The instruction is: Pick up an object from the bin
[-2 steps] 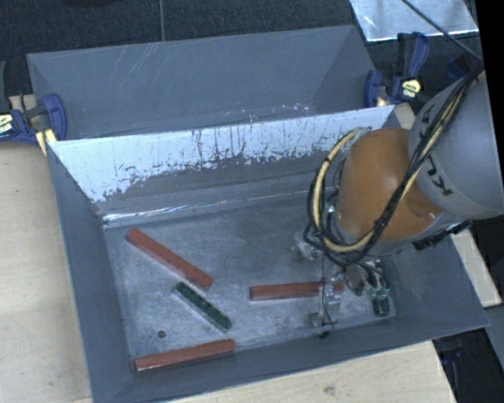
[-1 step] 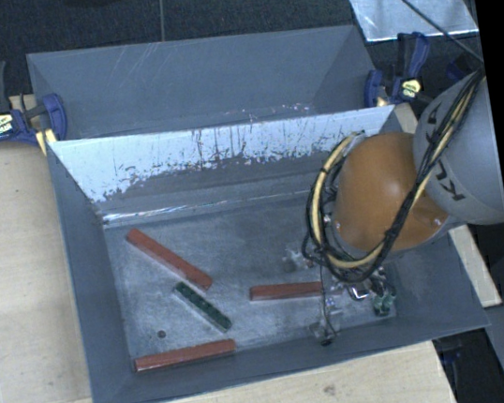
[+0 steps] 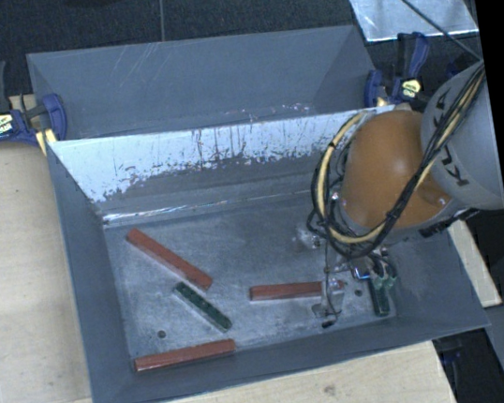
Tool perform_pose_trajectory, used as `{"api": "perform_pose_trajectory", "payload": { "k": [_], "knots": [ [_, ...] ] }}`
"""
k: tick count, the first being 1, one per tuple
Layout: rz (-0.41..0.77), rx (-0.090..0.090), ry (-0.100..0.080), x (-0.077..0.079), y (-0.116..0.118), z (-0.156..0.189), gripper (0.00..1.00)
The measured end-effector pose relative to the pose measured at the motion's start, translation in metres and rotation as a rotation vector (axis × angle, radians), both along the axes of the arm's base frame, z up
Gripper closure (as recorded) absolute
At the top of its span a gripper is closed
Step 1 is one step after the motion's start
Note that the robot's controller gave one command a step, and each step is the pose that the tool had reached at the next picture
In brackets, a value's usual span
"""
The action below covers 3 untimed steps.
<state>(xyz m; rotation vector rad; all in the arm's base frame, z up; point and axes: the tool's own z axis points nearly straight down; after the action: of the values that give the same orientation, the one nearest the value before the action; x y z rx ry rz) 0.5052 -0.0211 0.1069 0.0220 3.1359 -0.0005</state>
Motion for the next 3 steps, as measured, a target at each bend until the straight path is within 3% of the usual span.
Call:
{"api": "perform_pose_trajectory", "payload": {
  "k": [1,2,3],
  "knots": [
    [-0.073,0.001,0.007,-0.0168,0.0101,-0.0385,0.0],
    [-0.07,0.0,0.005,-0.0162,0.0099,-0.0383,0.0],
    [-0.069,0.001,0.003,-0.0154,0.0103,-0.0373,1.0]
  ]
}}
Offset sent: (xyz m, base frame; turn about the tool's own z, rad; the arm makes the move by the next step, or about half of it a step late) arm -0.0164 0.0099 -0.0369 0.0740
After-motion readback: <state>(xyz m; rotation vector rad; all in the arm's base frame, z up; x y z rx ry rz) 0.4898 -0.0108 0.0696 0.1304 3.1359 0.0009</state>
